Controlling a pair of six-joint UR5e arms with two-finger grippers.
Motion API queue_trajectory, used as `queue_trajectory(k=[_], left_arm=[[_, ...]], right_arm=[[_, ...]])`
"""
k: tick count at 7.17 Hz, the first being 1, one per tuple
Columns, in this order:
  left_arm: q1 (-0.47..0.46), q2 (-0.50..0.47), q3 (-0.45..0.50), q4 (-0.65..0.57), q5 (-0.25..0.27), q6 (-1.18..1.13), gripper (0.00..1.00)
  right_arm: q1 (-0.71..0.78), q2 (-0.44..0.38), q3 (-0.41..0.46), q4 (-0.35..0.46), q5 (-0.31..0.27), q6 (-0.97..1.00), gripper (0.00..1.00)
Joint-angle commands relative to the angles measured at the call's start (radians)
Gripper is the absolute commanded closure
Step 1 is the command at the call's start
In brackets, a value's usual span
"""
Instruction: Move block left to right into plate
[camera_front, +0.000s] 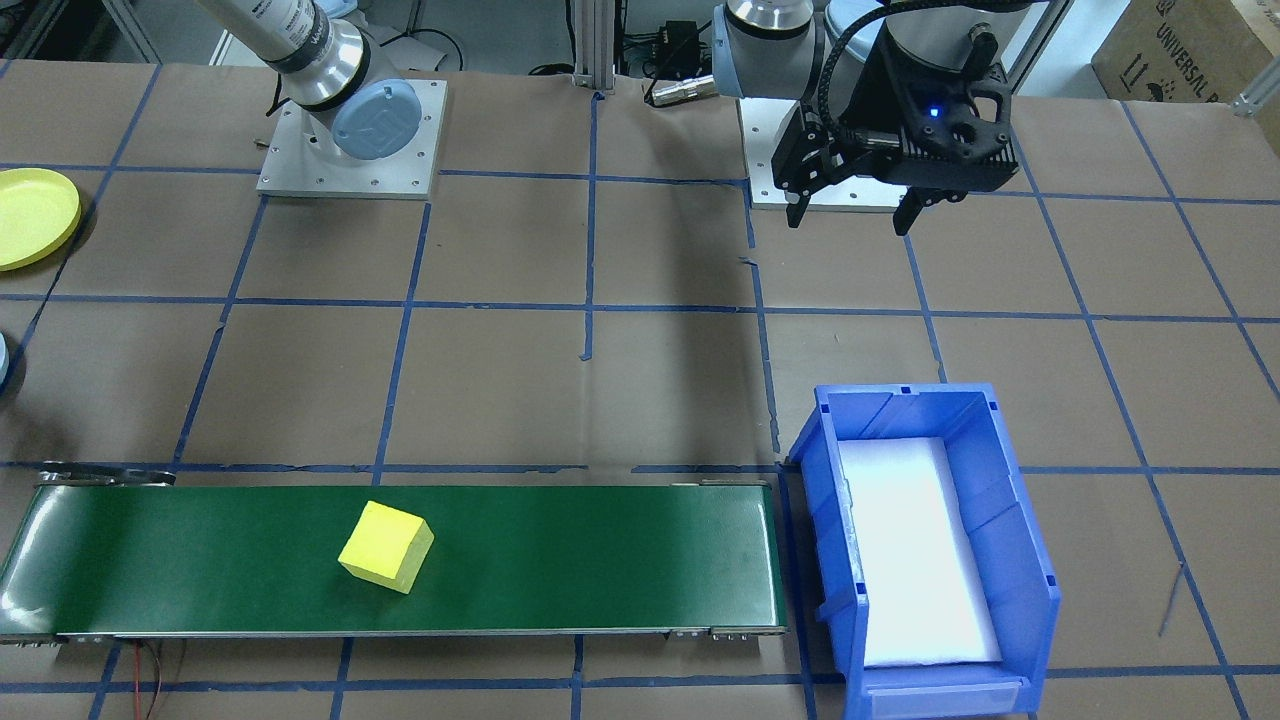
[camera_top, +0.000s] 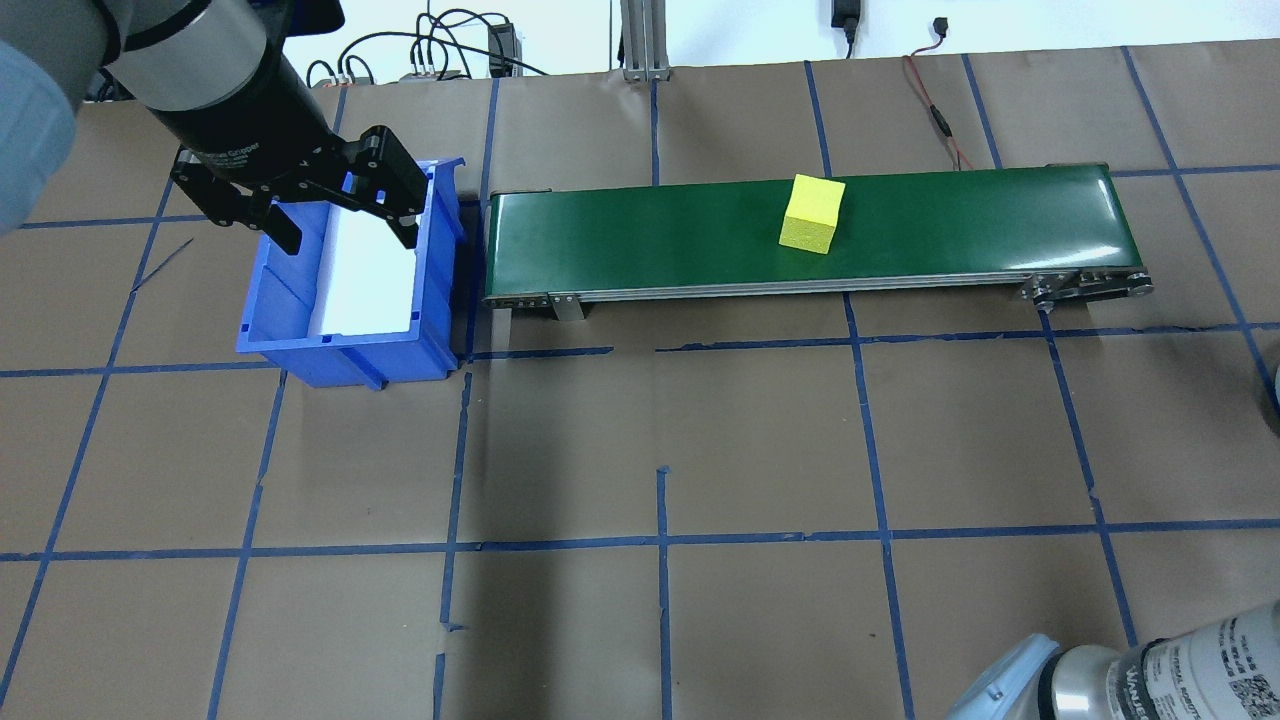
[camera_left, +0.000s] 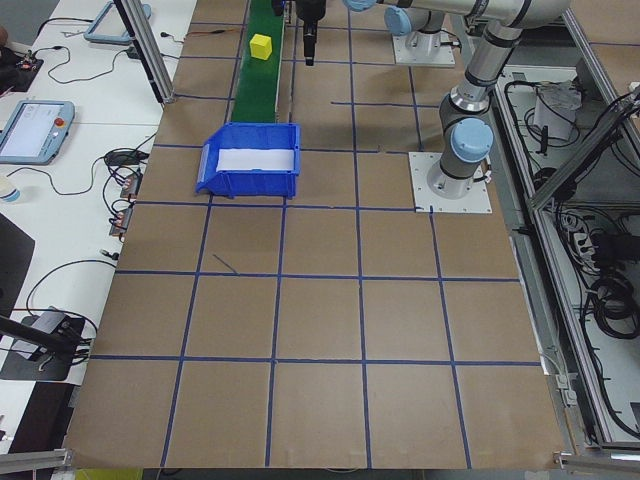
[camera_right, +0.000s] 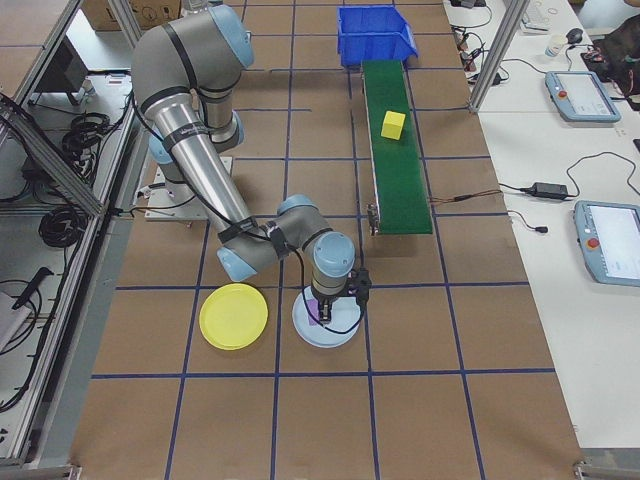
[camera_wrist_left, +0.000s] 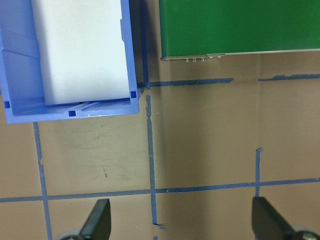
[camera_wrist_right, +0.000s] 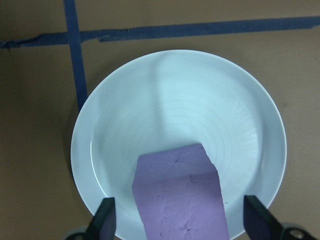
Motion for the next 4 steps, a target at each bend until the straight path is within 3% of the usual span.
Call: queue_trajectory(k=[1, 2, 4], left_arm=[[0.001, 0.0, -0.001, 0.034, 0.003, -0.005, 0.0], [0.001, 0.0, -0.001, 0.034, 0.003, -0.005, 0.0], [0.001, 0.0, 0.001, 0.035, 0.003, 0.006, 0.0]], right_arm=[[0.085, -0.085, -0.046, 0.07, 0.011, 0.105, 0.0], [0.202, -0.093, -0.077, 0.088, 0.011, 0.212, 0.0], [0.362, -0.064, -0.083, 0.089, 0.127, 0.502, 0.0]])
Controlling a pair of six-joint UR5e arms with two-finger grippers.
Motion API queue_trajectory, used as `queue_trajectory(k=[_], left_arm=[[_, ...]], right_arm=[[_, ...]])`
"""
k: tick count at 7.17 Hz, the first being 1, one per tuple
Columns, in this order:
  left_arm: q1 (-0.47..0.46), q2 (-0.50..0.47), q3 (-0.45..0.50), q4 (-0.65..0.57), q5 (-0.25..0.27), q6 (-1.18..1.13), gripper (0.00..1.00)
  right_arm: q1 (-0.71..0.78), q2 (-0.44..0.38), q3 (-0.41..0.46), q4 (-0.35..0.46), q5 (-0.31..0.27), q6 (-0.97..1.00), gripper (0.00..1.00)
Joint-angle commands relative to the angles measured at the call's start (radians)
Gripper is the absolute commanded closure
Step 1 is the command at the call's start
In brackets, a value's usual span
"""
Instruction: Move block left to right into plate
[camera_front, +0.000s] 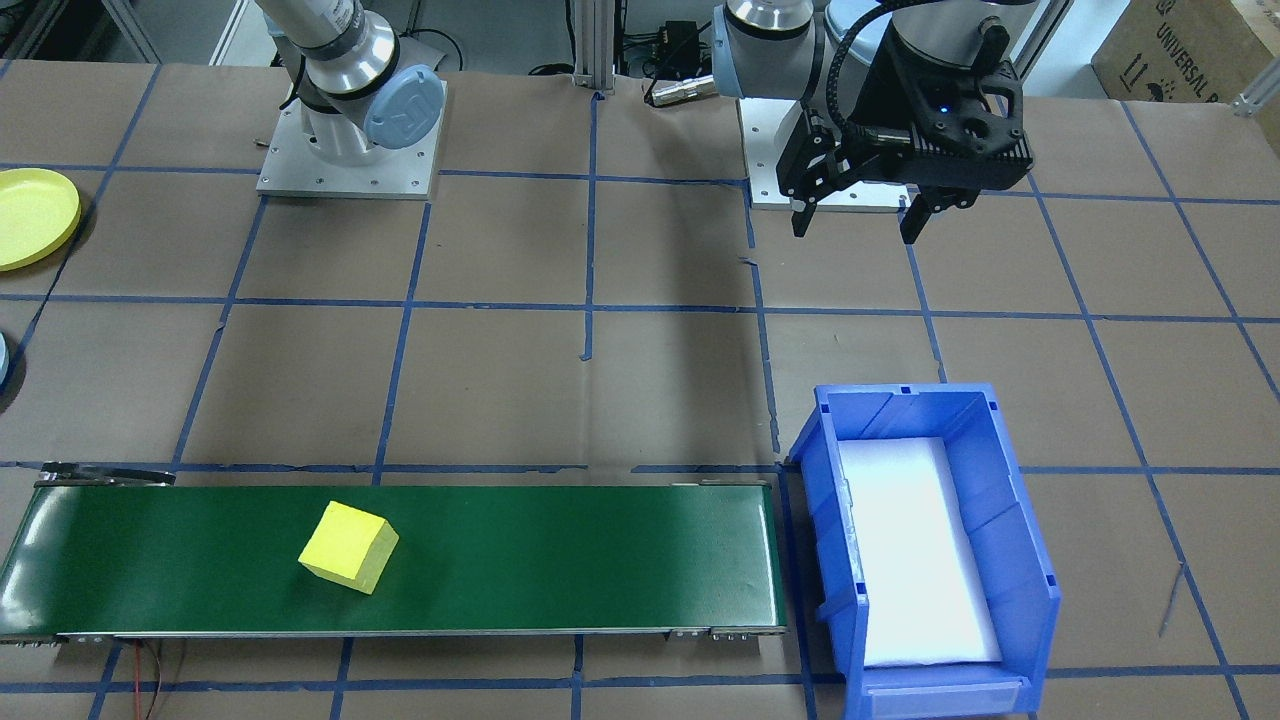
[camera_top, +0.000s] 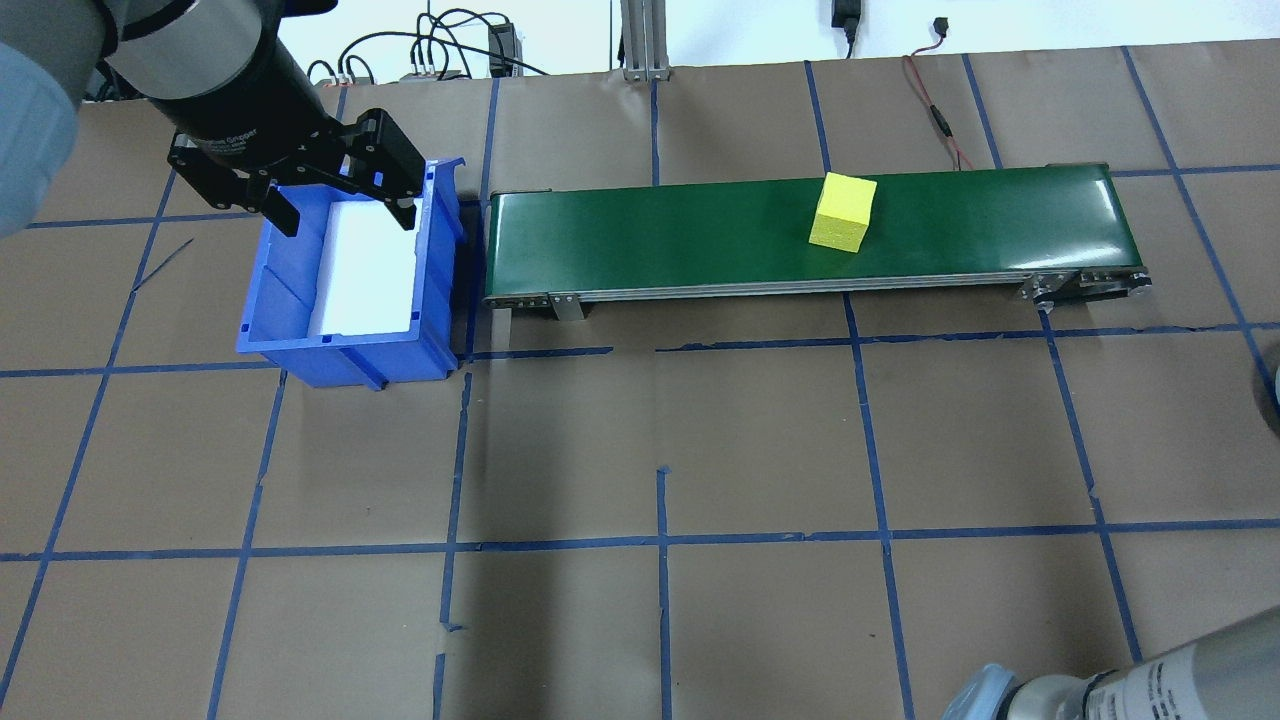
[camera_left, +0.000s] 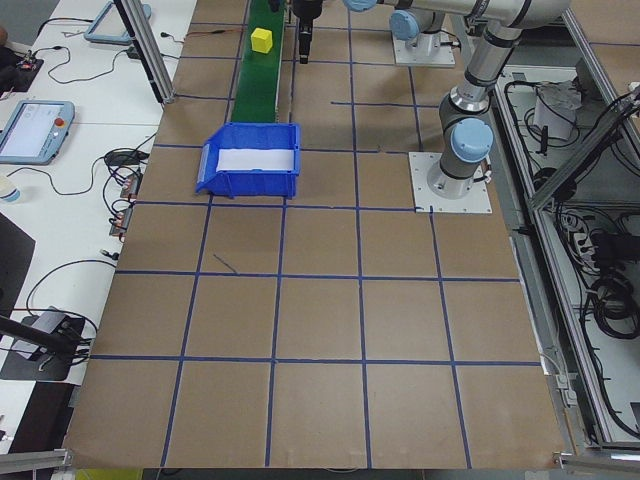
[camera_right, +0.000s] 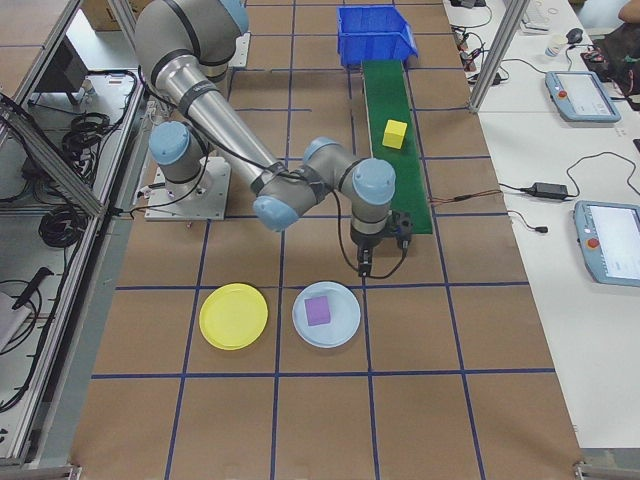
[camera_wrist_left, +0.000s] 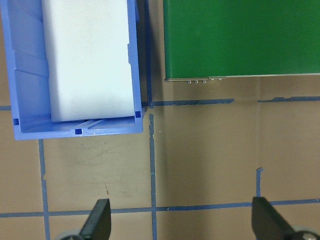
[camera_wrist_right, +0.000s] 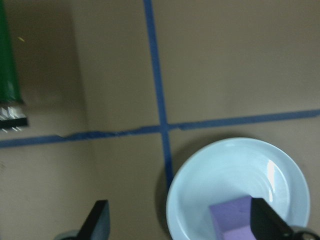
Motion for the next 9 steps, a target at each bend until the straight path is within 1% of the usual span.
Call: queue_trajectory(k=[1, 2, 4, 5, 6, 8, 9], left_arm=[[-0.001, 0.0, 0.003, 0.001, 0.0, 0.003, 0.0], [-0.001, 0.0, 0.003, 0.001, 0.0, 0.005, 0.0], [-0.003, 0.0, 0.006, 0.007, -0.003, -0.001, 0.0], [-0.001, 0.0, 0.006, 0.007, -0.003, -0.003, 0.0], [-0.003, 0.0, 0.006, 0.007, -0.003, 0.0, 0.0], [-0.003, 0.0, 0.007, 0.007, -0.005, 0.0, 0.0], [-0.003, 0.0, 0.007, 0.007, -0.006, 0.0, 0.0]], right_arm=[[0.147, 0.049, -0.036, -0.01, 0.091, 0.255, 0.0], [0.181, 0.096, -0.094, -0.016, 0.201, 0.39, 0.0], [0.253, 0.124, -0.119, -0.019, 0.219, 0.573, 0.0], [0.263, 0.14, -0.119, -0.038, 0.29, 0.622, 0.0], [0.281, 0.135, -0.121, -0.039, 0.301, 0.673, 0.0], [0.359, 0.138, -0.119, -0.071, 0.303, 0.786, 0.0], [0.362, 0.14, -0.11, -0.078, 0.303, 0.779, 0.0]])
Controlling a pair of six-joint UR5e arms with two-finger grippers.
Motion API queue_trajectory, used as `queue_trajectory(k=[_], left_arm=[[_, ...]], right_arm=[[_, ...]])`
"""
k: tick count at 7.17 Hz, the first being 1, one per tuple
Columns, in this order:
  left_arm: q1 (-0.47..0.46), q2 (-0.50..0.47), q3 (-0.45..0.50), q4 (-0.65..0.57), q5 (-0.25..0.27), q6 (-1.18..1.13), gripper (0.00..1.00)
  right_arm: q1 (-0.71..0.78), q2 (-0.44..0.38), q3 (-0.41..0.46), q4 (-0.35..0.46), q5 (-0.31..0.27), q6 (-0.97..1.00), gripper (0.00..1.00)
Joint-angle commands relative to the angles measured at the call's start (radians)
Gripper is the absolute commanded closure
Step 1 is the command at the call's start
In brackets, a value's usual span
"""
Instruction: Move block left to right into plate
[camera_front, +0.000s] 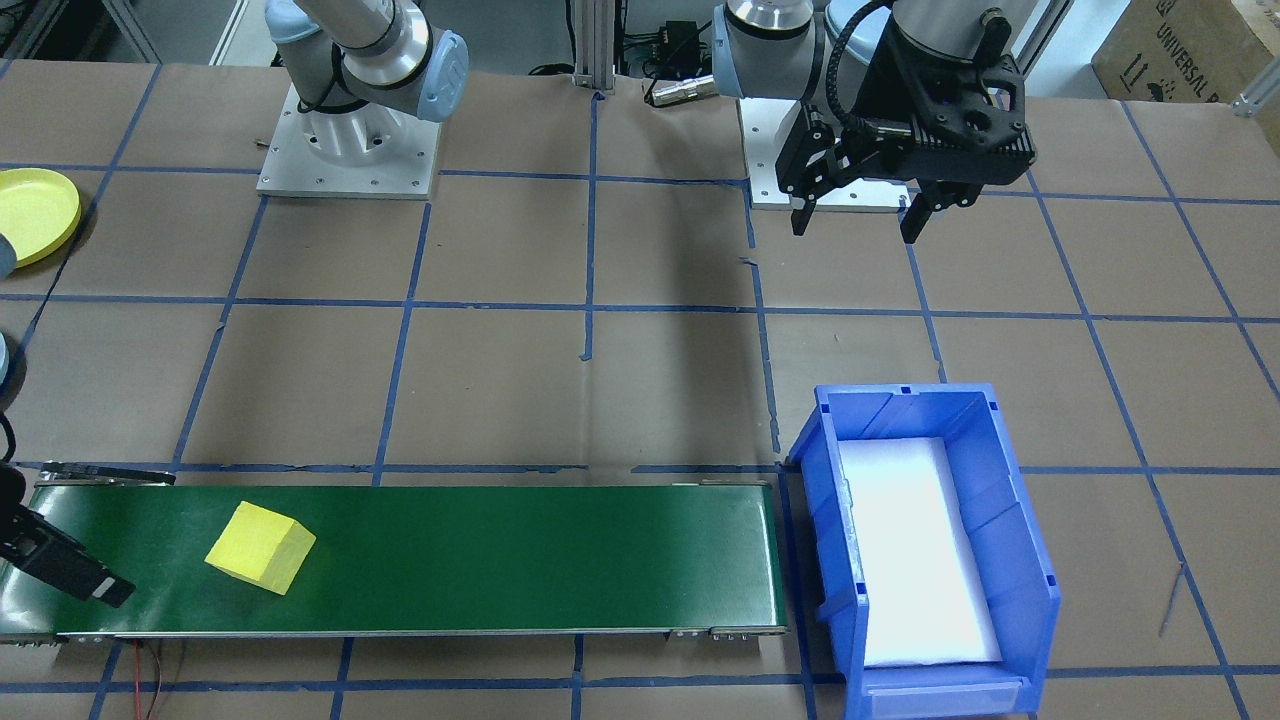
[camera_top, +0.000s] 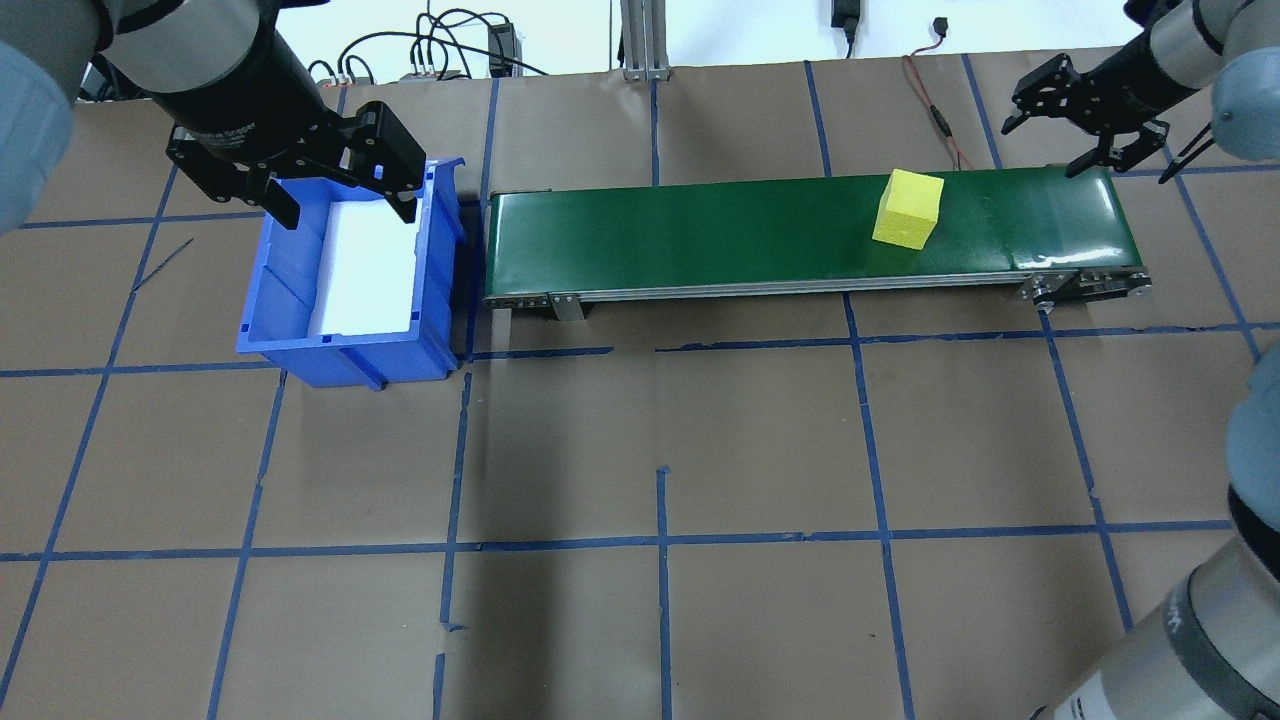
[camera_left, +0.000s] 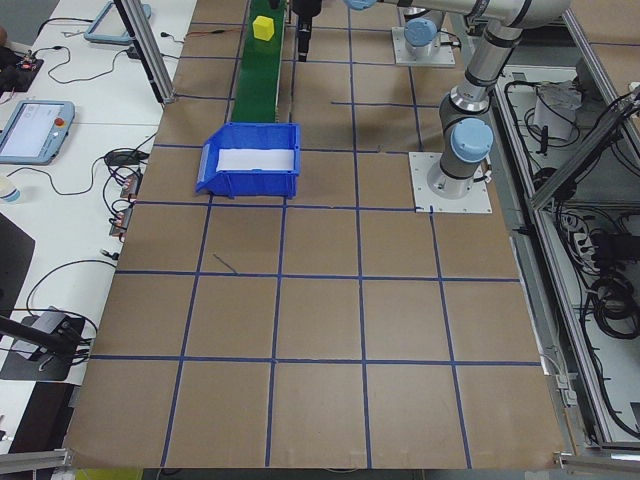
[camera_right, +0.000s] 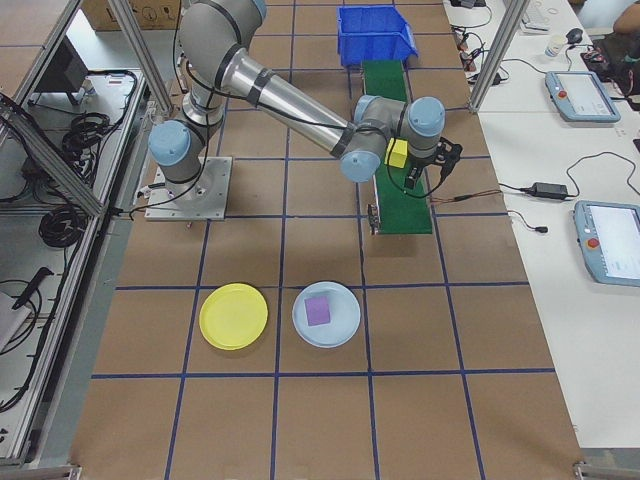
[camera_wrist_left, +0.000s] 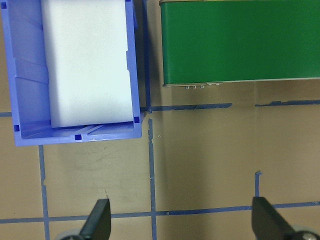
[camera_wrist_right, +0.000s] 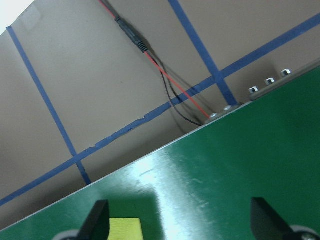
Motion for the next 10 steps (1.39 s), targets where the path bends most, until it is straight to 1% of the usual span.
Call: queue_trajectory(k=[1, 5, 6, 7, 8, 9, 10], left_arm=[[0.0, 0.001, 0.002, 0.0, -0.003, 0.0, 0.0], [-0.002, 0.001, 0.0, 0.0, -0.006, 0.0, 0.0], [0.0, 0.001, 0.0, 0.0, -0.005, 0.003, 0.0], [-0.003, 0.001, -0.003, -0.002, -0.003, 0.005, 0.0], [-0.005, 0.001, -0.004, -0.002, -0.002, 0.005, 0.0], [-0.003, 0.001, -0.006, -0.002, 0.0, 0.005, 0.0], [-0.003, -0.003, -0.006, 0.0, -0.005, -0.004, 0.0]], right_arm=[[0.02, 0.005, 0.011, -0.012, 0.0, 0.018, 0.0], [0.026, 0.007, 0.043, -0.018, -0.009, 0.015, 0.0], [0.026, 0.013, 0.046, -0.017, -0.012, -0.002, 0.0], [0.026, 0.016, 0.07, -0.015, -0.02, -0.042, 0.0], [0.026, 0.016, 0.101, -0.021, -0.067, -0.124, 0.0], [0.026, 0.022, 0.098, -0.049, -0.08, -0.141, 0.0], [0.026, 0.029, 0.099, -0.05, -0.106, -0.178, 0.11]])
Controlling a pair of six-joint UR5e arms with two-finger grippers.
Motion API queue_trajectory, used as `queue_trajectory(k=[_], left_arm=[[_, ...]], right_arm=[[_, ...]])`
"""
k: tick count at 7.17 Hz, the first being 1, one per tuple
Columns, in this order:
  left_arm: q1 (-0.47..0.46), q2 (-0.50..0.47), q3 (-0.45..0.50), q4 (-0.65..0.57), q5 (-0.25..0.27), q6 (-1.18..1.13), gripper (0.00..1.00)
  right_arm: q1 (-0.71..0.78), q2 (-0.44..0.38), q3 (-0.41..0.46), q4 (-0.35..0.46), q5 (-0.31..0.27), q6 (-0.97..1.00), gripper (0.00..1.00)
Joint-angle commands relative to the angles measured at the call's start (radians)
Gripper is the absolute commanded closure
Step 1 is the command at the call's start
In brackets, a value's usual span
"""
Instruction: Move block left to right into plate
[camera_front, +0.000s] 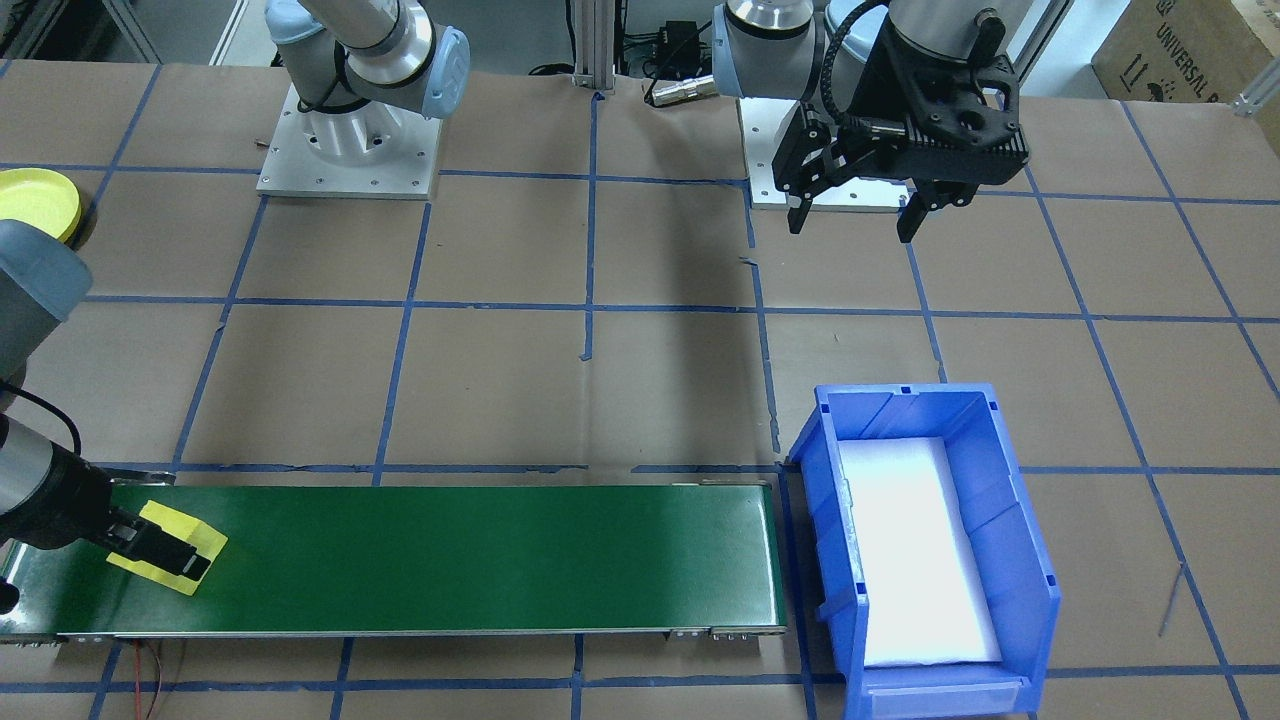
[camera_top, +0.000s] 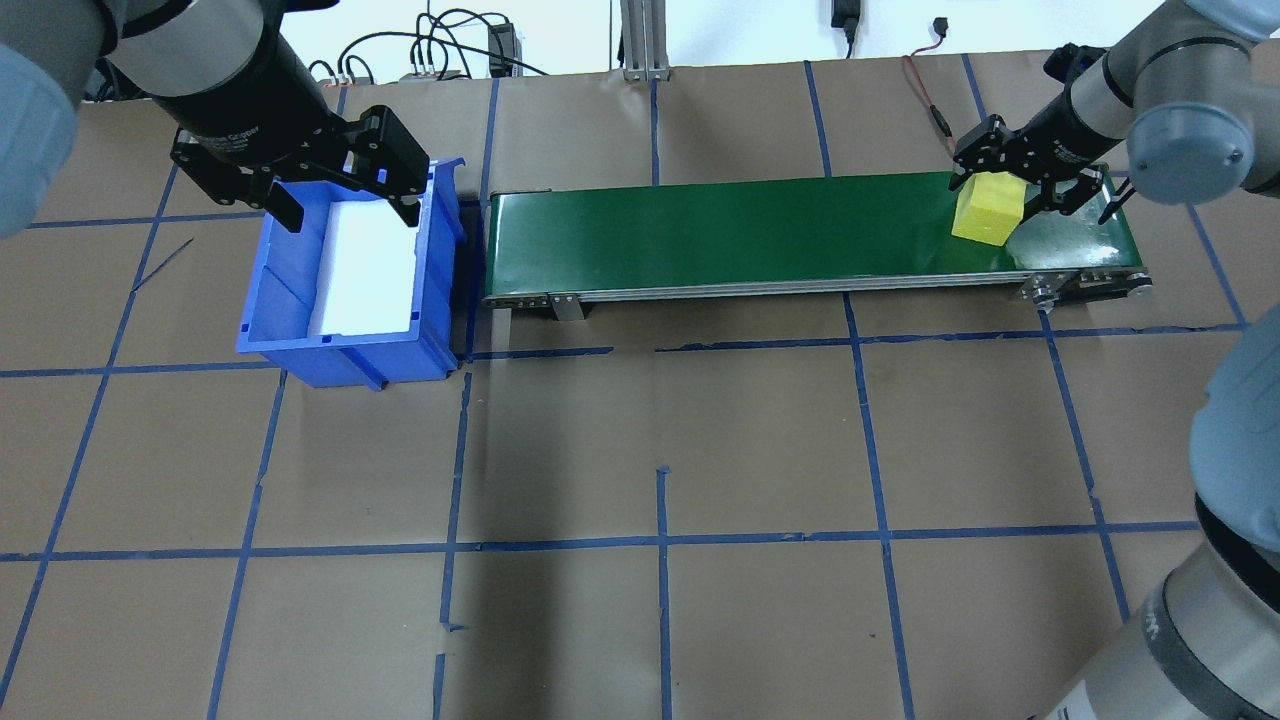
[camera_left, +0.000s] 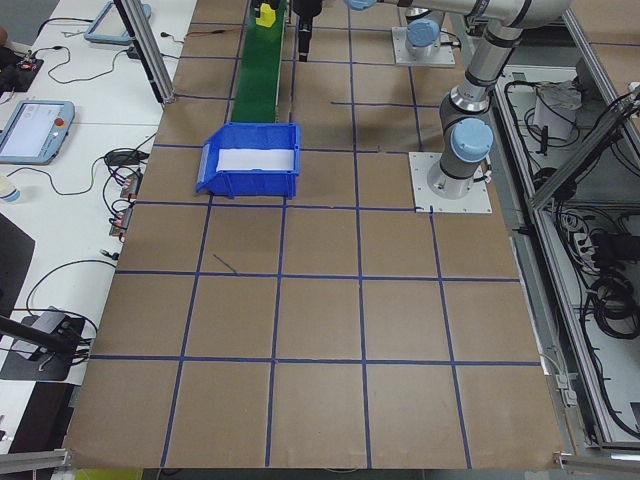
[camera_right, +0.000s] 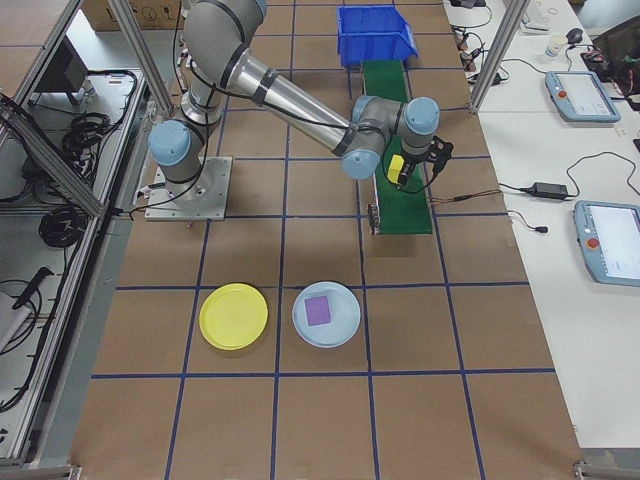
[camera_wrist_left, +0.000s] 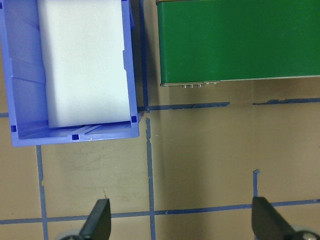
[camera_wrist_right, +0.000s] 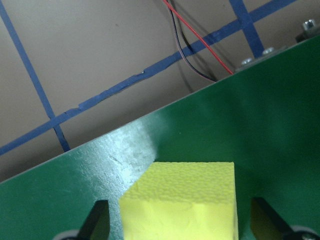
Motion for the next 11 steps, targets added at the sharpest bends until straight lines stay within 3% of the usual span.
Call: queue_trajectory(k=[1, 3, 4, 6, 7, 11], left_arm=[[0.002, -0.005, -0.001, 0.003, -0.001, -0.007, 0.0], [0.0, -0.005, -0.002, 0.001, -0.001, -0.005, 0.0], [0.002, -0.005, -0.002, 0.001, -0.001, -0.005, 0.0], [0.002, -0.005, -0.001, 0.001, -0.001, -0.005, 0.0], [0.002, -0.005, -0.001, 0.001, -0.001, -0.005, 0.0], [0.003, -0.005, -0.001, 0.001, -0.001, -0.005, 0.0]], right_arm=[[-0.001, -0.003, 0.008, -0.006, -0.151, -0.127, 0.56], [-0.017, -0.045, 0.008, -0.006, -0.238, -0.26, 0.74], [-0.081, -0.096, 0.02, 0.018, -0.301, -0.367, 0.75], [-0.339, -0.276, 0.106, 0.223, -0.305, -0.662, 0.77], [-0.463, -0.333, 0.181, 0.219, -0.309, -0.791, 0.77], [-0.947, -0.36, 0.357, 0.167, -0.352, -1.104, 0.76]])
